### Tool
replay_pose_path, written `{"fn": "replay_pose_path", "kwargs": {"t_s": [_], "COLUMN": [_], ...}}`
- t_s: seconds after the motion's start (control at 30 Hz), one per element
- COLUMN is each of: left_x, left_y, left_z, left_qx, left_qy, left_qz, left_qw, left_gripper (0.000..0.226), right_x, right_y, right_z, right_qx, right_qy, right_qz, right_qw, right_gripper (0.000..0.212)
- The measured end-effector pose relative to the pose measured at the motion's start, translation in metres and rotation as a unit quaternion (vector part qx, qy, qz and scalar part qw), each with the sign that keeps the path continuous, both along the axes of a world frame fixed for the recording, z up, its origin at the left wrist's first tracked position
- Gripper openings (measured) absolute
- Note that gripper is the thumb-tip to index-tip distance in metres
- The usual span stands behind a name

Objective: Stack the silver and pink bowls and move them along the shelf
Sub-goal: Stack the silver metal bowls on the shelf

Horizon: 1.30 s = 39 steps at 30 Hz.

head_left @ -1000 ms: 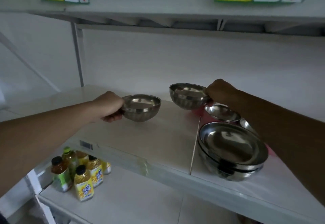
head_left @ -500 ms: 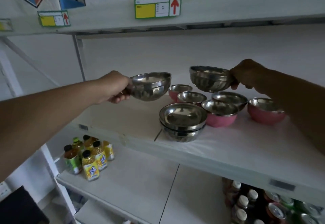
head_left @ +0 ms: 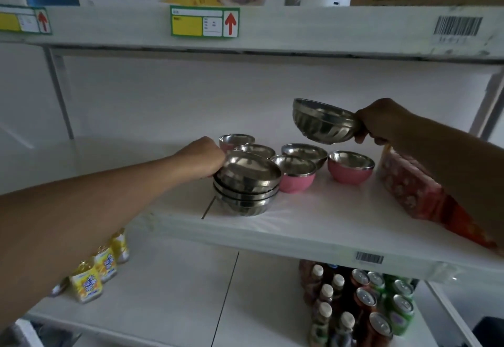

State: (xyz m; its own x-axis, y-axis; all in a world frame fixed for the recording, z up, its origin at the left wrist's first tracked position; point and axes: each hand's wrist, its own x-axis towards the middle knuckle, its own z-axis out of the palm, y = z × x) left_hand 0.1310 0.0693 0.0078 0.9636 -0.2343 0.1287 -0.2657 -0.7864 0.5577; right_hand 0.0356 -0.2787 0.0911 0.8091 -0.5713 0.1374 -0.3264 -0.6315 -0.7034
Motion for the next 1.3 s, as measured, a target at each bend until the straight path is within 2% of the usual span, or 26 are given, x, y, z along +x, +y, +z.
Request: {"fn": "replay_pose_path", "kwargs": {"t_s": [0.17, 0.27, 0.37, 0.57, 0.63, 0.8, 0.87, 1.0, 1.07, 1.17, 1.23, 1.27, 1.3], "left_x": [0.006, 0.002, -0.002, -0.006, -0.007, -0.008, -0.009, -0.009, -0.010, -0.009, -0.008, -0.008, -0.007], "left_y": [0.009, 0.014, 0.032, 0.069, 0.076, 0.085, 0.085, 0.083, 0.084, 0.089, 0.091, 0.093, 0.094], "left_z": [-0.013, -0.012, -0.012, -0.019, -0.022, -0.027, -0.029, -0.032, -0.032, -0.033, -0.035, -0.037, -0.039], "left_qx": [0.038, -0.019, -0.068, -0.035, -0.024, -0.012, -0.006, 0.012, 0.035, 0.101, 0.139, 0.157, 0.177], "left_qy": [-0.038, -0.021, -0.013, -0.033, -0.030, -0.022, -0.021, -0.032, -0.039, -0.046, -0.050, -0.053, -0.058], "left_qz": [0.020, 0.026, 0.034, 0.047, 0.049, 0.035, 0.025, 0.014, 0.000, -0.031, -0.048, -0.061, -0.078], "left_qw": [0.998, 0.999, 0.997, 0.998, 0.998, 0.999, 0.999, 0.999, 0.999, 0.993, 0.988, 0.984, 0.979], "left_gripper": [0.061, 0.076, 0.072, 0.070, 0.059, 0.054, 0.056, 0.076, 0.069, 0.056, 0.068, 0.076, 0.082], "right_x": [-0.003, 0.002, 0.014, 0.039, 0.041, 0.042, 0.040, 0.032, 0.025, 0.011, 0.002, -0.003, -0.009], "right_y": [0.047, 0.080, 0.104, 0.128, 0.131, 0.128, 0.128, 0.122, 0.114, 0.107, 0.104, 0.100, 0.097], "right_z": [0.002, -0.002, -0.016, -0.051, -0.058, -0.073, -0.074, -0.073, -0.075, -0.076, -0.079, -0.084, -0.089], "right_qx": [-0.014, -0.031, -0.021, -0.079, -0.101, -0.097, -0.099, -0.126, -0.151, -0.257, -0.303, -0.339, -0.327], "right_qy": [0.001, -0.007, -0.012, 0.053, 0.074, 0.055, 0.055, 0.043, 0.047, 0.068, -0.033, -0.045, -0.019], "right_qz": [0.058, 0.090, 0.140, 0.193, 0.190, 0.181, 0.181, 0.191, 0.182, 0.192, 0.204, 0.230, 0.246], "right_qw": [0.998, 0.995, 0.990, 0.977, 0.974, 0.977, 0.977, 0.973, 0.971, 0.945, 0.930, 0.911, 0.912], "right_gripper": [0.037, 0.032, 0.023, 0.029, 0.032, 0.013, 0.018, 0.042, 0.045, 0.034, 0.020, 0.014, 0.008]}}
